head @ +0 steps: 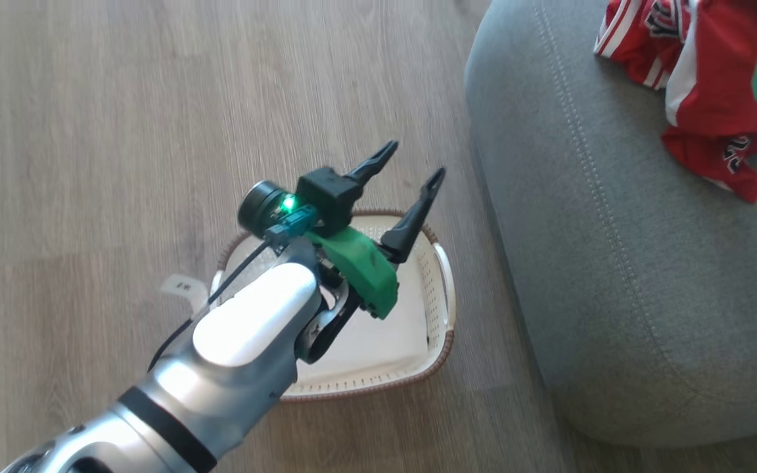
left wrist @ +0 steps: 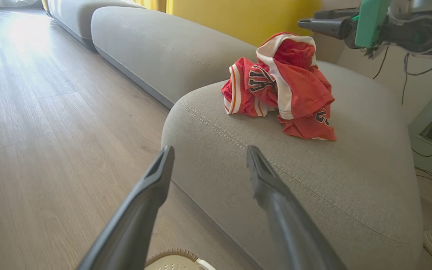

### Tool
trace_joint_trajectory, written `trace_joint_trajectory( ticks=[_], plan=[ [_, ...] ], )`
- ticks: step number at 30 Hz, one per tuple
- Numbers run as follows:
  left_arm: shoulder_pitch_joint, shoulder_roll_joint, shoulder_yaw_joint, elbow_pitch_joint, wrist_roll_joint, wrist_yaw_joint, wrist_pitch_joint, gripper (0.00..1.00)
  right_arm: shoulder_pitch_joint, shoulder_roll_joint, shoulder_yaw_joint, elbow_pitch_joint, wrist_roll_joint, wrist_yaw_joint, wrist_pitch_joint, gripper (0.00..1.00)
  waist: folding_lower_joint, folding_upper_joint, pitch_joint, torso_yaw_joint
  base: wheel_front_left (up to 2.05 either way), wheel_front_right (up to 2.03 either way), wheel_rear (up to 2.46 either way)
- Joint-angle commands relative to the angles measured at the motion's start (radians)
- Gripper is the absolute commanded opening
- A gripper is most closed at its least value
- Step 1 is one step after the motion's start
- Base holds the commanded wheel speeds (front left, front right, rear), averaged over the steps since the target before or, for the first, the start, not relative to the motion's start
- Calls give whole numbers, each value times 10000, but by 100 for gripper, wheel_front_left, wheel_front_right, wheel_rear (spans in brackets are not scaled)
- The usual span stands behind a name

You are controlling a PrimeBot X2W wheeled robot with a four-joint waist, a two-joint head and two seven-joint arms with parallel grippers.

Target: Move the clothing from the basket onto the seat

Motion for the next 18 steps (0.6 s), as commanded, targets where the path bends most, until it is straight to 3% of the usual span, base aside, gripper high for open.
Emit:
trace_joint_trajectory(
  ticks=[1,6,18],
  plan=[
    [-94,235,412,-198,-92,115,-125,100,-478,91,204,-248,128,-6,-157,100,0,0,-332,25,0,0,0],
    [296,401,671,-5,-375,236,-370,100,-314,248,759,-185,561,-6,-266,100,0,0,-864,215,0,0,0],
    [1732,1089,1763,115,-987,985,-971,100,1978,857,2199,-2441,2993,-6,-283,100,0,0,-1963,1006,0,0,0]
  ],
)
